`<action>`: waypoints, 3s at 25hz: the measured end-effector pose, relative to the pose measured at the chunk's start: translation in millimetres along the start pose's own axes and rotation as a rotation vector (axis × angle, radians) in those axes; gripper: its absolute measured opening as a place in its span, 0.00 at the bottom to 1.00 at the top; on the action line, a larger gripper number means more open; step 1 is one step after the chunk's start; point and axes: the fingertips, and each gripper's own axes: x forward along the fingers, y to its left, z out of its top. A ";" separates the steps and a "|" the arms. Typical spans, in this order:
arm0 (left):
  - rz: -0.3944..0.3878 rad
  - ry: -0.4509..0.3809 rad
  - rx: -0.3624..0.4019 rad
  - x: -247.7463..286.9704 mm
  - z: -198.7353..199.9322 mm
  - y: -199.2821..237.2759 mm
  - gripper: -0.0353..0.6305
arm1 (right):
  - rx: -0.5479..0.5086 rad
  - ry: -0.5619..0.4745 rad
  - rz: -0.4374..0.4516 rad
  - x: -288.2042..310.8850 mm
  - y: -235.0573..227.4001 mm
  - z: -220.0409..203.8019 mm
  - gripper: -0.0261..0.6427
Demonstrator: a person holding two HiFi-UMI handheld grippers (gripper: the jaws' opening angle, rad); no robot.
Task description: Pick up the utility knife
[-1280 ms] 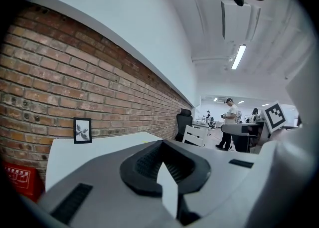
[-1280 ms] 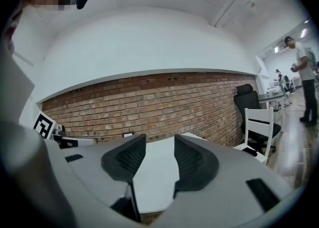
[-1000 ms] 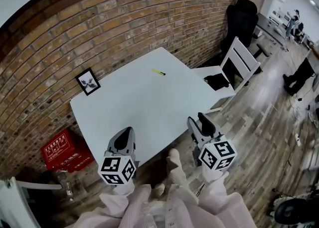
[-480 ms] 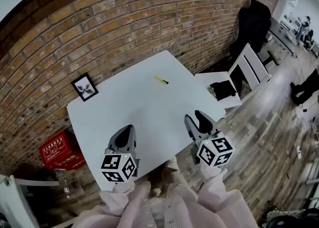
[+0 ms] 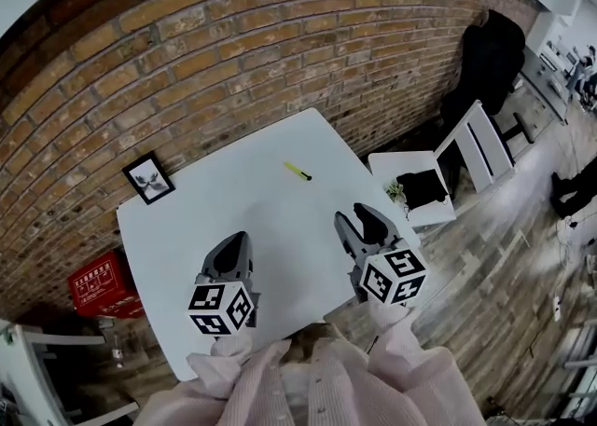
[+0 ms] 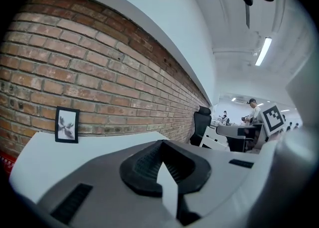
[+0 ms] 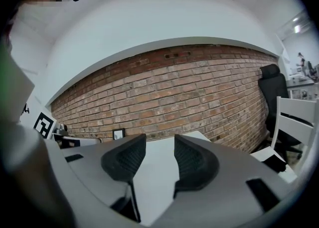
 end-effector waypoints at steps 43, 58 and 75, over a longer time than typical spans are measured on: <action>0.109 0.245 -0.080 159.0 -72.4 48.0 0.04 | -0.179 0.445 0.263 226.2 -70.9 -108.5 0.28; 0.103 0.295 -0.126 174.3 -97.3 56.0 0.04 | -0.260 0.619 0.253 251.1 -76.8 -151.8 0.28; 0.106 0.285 -0.141 169.9 -93.4 64.6 0.04 | -0.349 0.673 0.211 254.0 -80.1 -160.4 0.14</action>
